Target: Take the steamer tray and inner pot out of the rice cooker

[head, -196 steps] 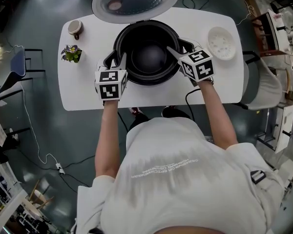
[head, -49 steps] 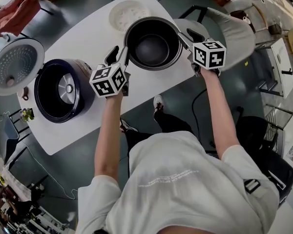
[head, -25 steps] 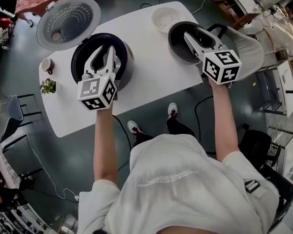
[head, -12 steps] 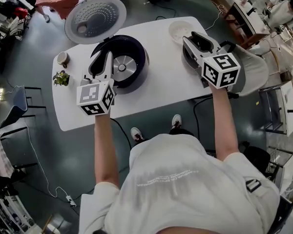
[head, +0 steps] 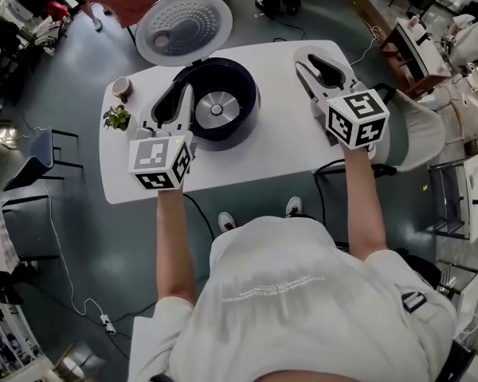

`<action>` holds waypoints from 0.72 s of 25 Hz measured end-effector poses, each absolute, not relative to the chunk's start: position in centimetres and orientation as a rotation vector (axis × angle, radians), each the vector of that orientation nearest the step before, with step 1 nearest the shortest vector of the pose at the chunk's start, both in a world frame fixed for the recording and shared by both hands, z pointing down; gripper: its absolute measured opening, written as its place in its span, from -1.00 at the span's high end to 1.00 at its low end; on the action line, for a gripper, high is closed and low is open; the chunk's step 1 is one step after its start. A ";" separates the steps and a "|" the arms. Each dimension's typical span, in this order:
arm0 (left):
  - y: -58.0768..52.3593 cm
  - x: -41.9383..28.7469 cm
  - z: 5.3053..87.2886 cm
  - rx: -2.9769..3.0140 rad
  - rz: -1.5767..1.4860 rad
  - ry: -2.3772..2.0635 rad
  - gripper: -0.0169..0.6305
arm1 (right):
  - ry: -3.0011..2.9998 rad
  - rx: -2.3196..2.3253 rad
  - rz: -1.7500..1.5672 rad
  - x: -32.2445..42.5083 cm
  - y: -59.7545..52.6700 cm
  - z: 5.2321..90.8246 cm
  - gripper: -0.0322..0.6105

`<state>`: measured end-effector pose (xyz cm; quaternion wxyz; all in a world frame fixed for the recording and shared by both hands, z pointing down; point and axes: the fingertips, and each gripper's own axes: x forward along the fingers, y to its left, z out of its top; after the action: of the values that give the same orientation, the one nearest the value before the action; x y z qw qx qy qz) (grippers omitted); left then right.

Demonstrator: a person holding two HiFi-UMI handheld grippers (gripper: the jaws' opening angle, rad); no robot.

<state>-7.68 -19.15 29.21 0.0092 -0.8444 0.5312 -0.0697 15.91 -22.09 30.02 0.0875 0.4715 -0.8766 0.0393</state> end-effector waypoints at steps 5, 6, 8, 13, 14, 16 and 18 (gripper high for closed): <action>-18.3 -8.0 28.2 -2.626 -0.220 1.627 0.72 | -2.647 1.390 0.078 14.6 -21.8 28.6 0.53; -18.1 -8.2 28.0 -2.621 -0.219 1.625 0.73 | -2.651 1.385 0.067 14.3 -21.7 28.4 0.57; -17.7 -8.5 27.8 -2.613 -0.215 1.623 0.77 | -2.660 1.369 0.047 13.5 -21.4 28.1 0.63; -17.5 -8.8 27.7 -2.602 -0.208 1.625 0.87 | -2.666 1.353 0.012 12.8 -21.0 27.8 0.75; -17.5 -8.9 27.7 -2.601 -0.209 1.625 0.89 | -2.667 1.352 0.011 12.7 -20.9 27.8 0.77; -17.5 -9.0 27.7 -2.602 -0.217 1.620 0.90 | -2.669 1.349 0.009 12.5 -20.7 27.8 0.81; -17.4 -9.1 27.8 -2.602 -0.232 1.616 0.90 | -2.671 1.343 0.006 12.4 -20.5 27.9 0.82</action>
<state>-9.09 -17.43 27.75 0.0347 -0.8465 0.5258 -0.0756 12.38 -20.48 27.85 0.0761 0.4479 -0.8908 0.0020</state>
